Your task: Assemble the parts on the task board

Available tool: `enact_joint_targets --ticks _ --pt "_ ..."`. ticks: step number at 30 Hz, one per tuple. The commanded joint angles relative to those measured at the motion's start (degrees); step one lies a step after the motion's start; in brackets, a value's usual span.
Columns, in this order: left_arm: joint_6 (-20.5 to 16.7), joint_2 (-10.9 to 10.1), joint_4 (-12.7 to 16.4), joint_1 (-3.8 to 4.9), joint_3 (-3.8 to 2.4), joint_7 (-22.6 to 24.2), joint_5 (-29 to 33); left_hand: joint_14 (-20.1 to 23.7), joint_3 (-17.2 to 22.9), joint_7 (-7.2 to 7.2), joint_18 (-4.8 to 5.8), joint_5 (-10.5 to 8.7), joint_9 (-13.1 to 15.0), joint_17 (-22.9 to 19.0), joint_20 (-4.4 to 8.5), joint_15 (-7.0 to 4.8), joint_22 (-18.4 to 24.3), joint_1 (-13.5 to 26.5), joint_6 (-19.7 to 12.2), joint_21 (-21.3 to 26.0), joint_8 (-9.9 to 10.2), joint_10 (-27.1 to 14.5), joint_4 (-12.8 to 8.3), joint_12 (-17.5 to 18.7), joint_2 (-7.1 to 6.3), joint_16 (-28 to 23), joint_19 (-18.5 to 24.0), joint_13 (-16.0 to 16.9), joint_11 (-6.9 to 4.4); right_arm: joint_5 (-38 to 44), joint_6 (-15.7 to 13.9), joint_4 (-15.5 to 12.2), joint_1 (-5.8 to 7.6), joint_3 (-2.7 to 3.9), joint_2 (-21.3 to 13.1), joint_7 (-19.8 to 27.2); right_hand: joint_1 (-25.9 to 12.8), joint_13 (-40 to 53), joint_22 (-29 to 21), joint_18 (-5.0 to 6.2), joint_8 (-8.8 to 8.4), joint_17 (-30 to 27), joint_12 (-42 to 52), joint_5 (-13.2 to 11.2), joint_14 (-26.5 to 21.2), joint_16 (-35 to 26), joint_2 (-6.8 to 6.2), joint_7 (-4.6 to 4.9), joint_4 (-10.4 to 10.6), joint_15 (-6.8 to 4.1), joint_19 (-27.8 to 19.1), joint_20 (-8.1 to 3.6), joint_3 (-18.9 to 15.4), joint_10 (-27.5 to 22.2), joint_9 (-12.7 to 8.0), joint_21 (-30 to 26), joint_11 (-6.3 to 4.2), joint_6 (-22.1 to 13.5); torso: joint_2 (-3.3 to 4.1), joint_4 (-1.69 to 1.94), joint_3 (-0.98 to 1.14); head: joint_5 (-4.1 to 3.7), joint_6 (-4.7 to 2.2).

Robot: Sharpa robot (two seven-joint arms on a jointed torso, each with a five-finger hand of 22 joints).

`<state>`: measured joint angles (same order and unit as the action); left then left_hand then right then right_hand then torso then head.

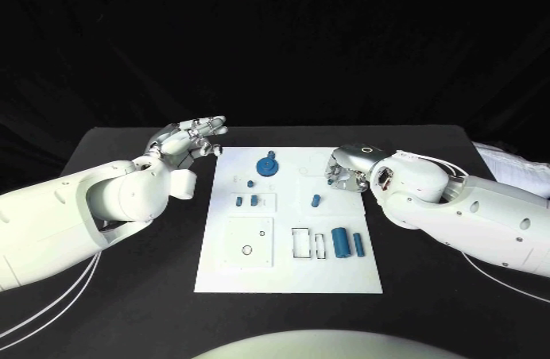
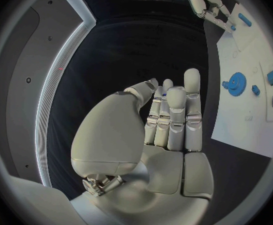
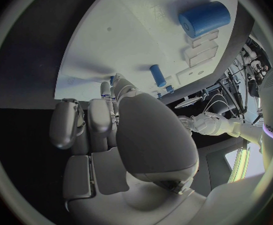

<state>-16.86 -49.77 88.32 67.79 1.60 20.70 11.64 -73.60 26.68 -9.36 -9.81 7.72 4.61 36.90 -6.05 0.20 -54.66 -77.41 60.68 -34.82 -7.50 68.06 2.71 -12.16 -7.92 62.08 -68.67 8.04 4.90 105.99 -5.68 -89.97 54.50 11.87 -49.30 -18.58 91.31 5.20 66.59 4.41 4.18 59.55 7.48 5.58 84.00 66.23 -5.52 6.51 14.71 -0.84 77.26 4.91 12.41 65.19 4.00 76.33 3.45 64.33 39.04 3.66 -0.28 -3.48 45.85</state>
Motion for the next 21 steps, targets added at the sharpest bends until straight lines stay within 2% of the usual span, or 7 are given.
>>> enact_joint_targets --ticks 1,7,14,21 --pt "1.02 -0.04 0.44 0.01 -0.03 0.97 0.16 0.41 -0.34 0.07 -0.59 0.23 -0.1 -0.14 0.0 0.01 0.11 0.37 -0.39 0.39 -0.07 -0.49 -0.07 -0.25 0.11 -0.27 0.4 0.12 -0.08 0.33 0.01 0.3 -0.16 -0.06 0.25 0.23 0.41 -0.6 0.1 0.64 -0.27 0.04 -0.37 -1.35 1.18 -0.29 0.54 0.08 -0.13 -0.67 0.35 -0.32 1.41 0.66 0.04 -0.18 -0.07 0.54 0.11 0.06 0.0 0.2 0.17" --pt "1.12 -0.18 0.72 0.01 -0.04 0.81 0.01 0.54 -0.41 0.03 -0.6 0.43 -0.14 -0.32 -0.03 0.04 0.2 0.18 -0.53 0.54 -0.1 -0.72 -0.19 -0.49 0.23 -0.33 0.41 0.22 -0.05 -0.06 0.95 0.69 -0.57 -0.14 0.57 0.33 0.28 -1.18 0.43 0.56 -0.04 0.27 -0.23 -1.62 1.3 -0.07 0.38 -0.04 -0.71 -0.81 0.61 -0.47 3.16 1.59 0.17 0.02 -0.2 1.3 0.13 0.13 -0.01 0.33 0.51" --pt "1.15 -0.19 0.84 0.01 -0.04 0.62 -0.18 0.65 -0.5 -0.01 -0.6 0.5 -0.16 -0.51 -0.05 0.06 0.25 0.16 -0.61 0.62 -0.12 -0.87 -0.23 -0.63 0.23 -0.4 0.42 0.27 -0.01 -0.46 1.95 1.11 -0.8 -0.19 0.98 0.49 0.17 -1.46 0.86 0.47 0.25 0.32 -0.15 -1.81 1.4 0.07 0.5 -0.19 -1.88 -0.83 0.93 -0.53 5.29 2.88 0.37 0.29 -0.42 2.42 0.13 0.06 -0.03 0.28 0.64" --pt "1.11 -0.11 0.79 0.01 -0.04 0.48 -0.38 0.71 -0.56 -0.03 -0.6 0.55 -0.18 -0.59 -0.07 0.08 0.28 0.11 -0.68 0.69 -0.14 -0.99 -0.28 -0.74 0.25 -0.43 0.42 0.32 0.01 -0.75 3.0 1.52 -0.83 -0.31 1.34 0.28 -0.6 -1.55 0.82 0.5 0.19 0.24 -0.45 -2.19 1.41 0.04 0.32 -0.24 -2.21 -1.08 0.91 -0.66 6.02 2.99 0.4 0.26 -0.45 2.62 0.07 0.05 -0.04 0.34 0.72"
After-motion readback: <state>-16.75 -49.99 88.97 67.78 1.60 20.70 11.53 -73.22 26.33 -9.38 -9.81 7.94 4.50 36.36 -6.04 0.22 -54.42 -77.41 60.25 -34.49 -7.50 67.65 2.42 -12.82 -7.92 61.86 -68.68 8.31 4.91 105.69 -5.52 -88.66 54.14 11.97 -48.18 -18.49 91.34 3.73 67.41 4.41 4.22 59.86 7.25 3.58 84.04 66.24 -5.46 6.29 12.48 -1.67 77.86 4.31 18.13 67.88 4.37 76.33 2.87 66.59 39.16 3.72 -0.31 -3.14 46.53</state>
